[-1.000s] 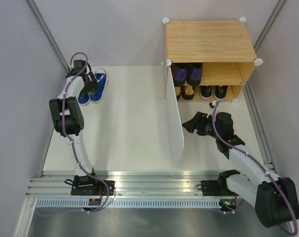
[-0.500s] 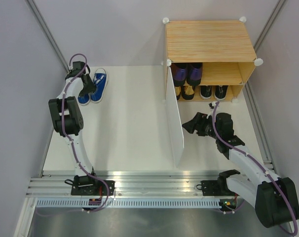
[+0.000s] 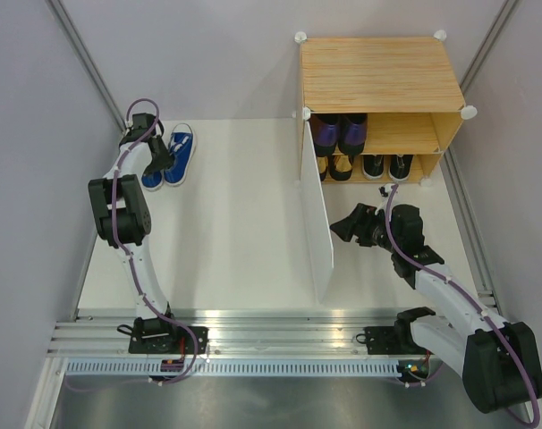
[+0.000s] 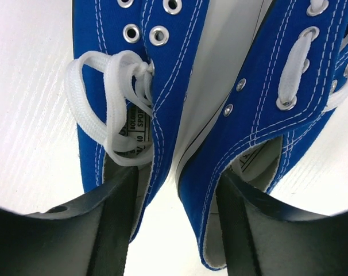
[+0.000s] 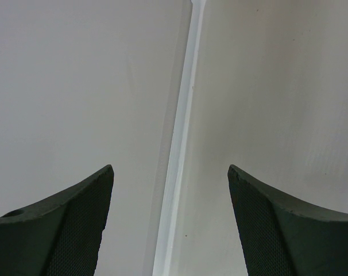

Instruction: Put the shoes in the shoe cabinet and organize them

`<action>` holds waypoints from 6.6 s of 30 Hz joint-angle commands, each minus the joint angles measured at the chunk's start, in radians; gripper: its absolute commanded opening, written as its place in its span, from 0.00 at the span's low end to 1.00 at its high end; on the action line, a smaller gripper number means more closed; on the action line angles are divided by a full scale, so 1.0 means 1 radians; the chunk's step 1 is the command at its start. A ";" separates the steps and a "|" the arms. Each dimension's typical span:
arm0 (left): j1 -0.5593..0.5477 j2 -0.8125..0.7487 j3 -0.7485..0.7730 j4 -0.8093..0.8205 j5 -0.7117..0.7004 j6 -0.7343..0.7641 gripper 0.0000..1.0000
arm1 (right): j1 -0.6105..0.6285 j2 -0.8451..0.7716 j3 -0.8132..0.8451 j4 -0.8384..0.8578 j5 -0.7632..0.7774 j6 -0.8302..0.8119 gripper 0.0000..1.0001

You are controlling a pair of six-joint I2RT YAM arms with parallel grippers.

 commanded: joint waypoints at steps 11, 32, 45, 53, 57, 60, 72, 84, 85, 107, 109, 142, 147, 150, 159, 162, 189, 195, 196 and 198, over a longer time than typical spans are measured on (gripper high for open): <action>0.000 0.064 -0.024 -0.095 0.104 0.048 0.08 | 0.003 -0.019 -0.012 0.046 -0.013 0.010 0.84; -0.107 -0.498 -0.192 -0.108 0.386 -0.098 0.02 | 0.003 -0.077 0.008 -0.064 0.053 -0.036 0.84; -0.109 -0.915 -0.436 -0.002 0.507 -0.199 0.02 | 0.003 -0.157 -0.061 -0.112 0.059 0.031 0.84; -0.109 -1.050 -0.242 -0.100 0.486 -0.282 0.02 | 0.005 -0.181 -0.124 -0.057 0.113 0.161 0.84; -0.109 -1.061 -0.119 -0.155 0.483 -0.297 0.02 | 0.093 -0.139 -0.133 0.130 0.096 0.249 0.81; -0.109 -1.061 -0.041 -0.187 0.478 -0.300 0.02 | 0.319 -0.051 -0.052 0.202 0.233 0.261 0.81; -0.107 -1.032 0.166 -0.255 0.518 -0.302 0.02 | 0.536 0.170 0.027 0.270 0.273 0.180 0.84; -0.158 -0.903 0.389 -0.272 0.650 -0.332 0.02 | 0.522 -0.134 0.145 -0.234 0.648 0.120 0.86; -0.211 -0.891 0.409 -0.272 0.632 -0.331 0.02 | 0.520 -0.195 0.158 -0.272 0.687 0.120 0.86; -1.170 -0.567 0.599 -0.273 0.044 -0.125 0.02 | 0.520 -0.662 0.534 -0.831 1.355 0.068 0.88; -1.230 -0.549 0.518 -0.265 0.041 -0.142 0.02 | 0.520 -0.662 0.557 -0.852 1.374 0.073 0.88; -1.330 -0.180 0.180 0.074 0.000 -0.357 0.02 | 0.540 -0.711 0.501 -0.785 1.486 -0.122 0.92; -1.331 -0.093 0.234 0.097 -0.045 -0.409 0.02 | 0.557 -0.714 0.482 -0.777 1.503 -0.124 0.93; -1.333 -0.012 0.249 0.133 -0.013 -0.435 0.15 | 0.563 -0.717 0.476 -0.779 1.506 -0.121 0.93; -1.374 -0.083 0.105 0.141 0.053 -0.336 0.88 | 0.572 -0.735 0.479 -0.793 1.523 -0.073 0.94; -1.374 -0.241 0.035 0.100 0.014 -0.267 0.90 | 0.585 -0.749 0.488 -0.823 1.528 -0.009 0.94; -1.356 -1.216 -0.452 0.170 -0.783 0.381 1.00 | 0.635 -0.171 0.099 -0.583 1.121 0.317 0.98; -1.354 -1.334 -0.691 0.322 -0.818 0.487 1.00 | 0.577 -0.047 0.001 -0.440 1.065 0.306 0.98; -1.354 -1.352 -0.746 0.343 -0.807 0.484 1.00 | 0.566 -0.011 -0.010 -0.413 1.045 0.295 0.98; -1.354 -1.386 -0.772 0.374 -0.774 0.473 1.00 | 0.539 0.013 -0.033 -0.336 0.992 0.277 0.98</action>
